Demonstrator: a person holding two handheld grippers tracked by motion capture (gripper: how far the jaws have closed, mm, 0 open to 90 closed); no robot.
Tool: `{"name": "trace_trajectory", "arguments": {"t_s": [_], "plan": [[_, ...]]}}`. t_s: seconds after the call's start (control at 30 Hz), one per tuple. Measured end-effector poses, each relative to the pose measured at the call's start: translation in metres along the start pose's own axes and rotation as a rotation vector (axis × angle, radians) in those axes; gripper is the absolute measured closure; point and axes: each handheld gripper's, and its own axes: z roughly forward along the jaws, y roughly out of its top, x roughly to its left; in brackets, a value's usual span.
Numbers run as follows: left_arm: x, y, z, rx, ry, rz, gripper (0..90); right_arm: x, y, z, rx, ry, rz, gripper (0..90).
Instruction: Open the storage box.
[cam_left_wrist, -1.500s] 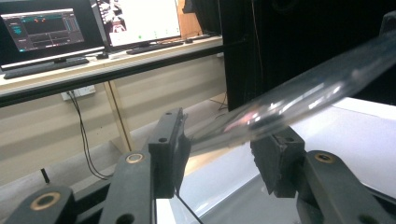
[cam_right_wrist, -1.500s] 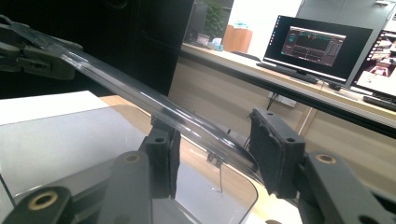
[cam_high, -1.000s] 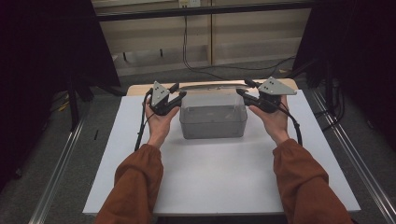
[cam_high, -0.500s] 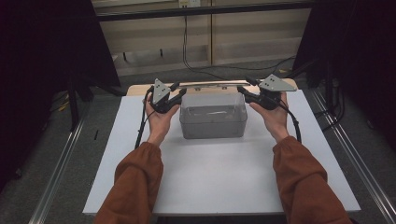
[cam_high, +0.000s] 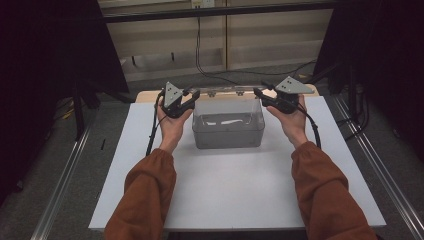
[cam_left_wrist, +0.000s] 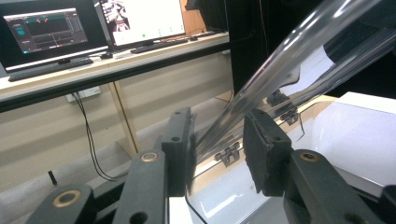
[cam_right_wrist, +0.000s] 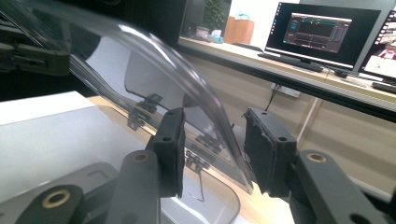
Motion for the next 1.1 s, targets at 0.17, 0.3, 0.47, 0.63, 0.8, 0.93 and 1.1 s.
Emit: {"name": "trace_trajectory", "arguments": {"t_s": [0.17,0.3,0.47,0.63,0.8,0.93,1.1], "plan": [[-0.001,0.002,0.002,0.000,0.004,0.009,63.1,-0.003,-0.004,0.004,0.005,-0.004,0.012,60.0],[0.001,0.002,0.003,-0.009,0.007,-0.005,63.4,-0.005,-0.004,0.007,0.003,-0.001,0.021,61.9],[0.003,0.003,0.006,-0.010,0.010,-0.004,64.4,-0.007,-0.003,0.014,0.000,0.001,0.034,61.4],[0.007,0.003,0.008,0.002,0.019,0.015,63.3,-0.008,-0.003,0.016,-0.008,0.003,0.051,61.8],[0.008,0.004,0.012,0.008,0.020,0.008,63.5,-0.009,-0.003,0.018,-0.017,-0.005,0.061,62.2],[0.010,0.003,0.015,0.001,0.026,-0.006,63.7,-0.012,0.000,0.020,-0.012,-0.008,0.059,62.9],[0.013,-0.002,0.018,0.014,0.036,-0.017,63.8,-0.014,0.000,0.023,-0.020,-0.012,0.069,62.8]]}}
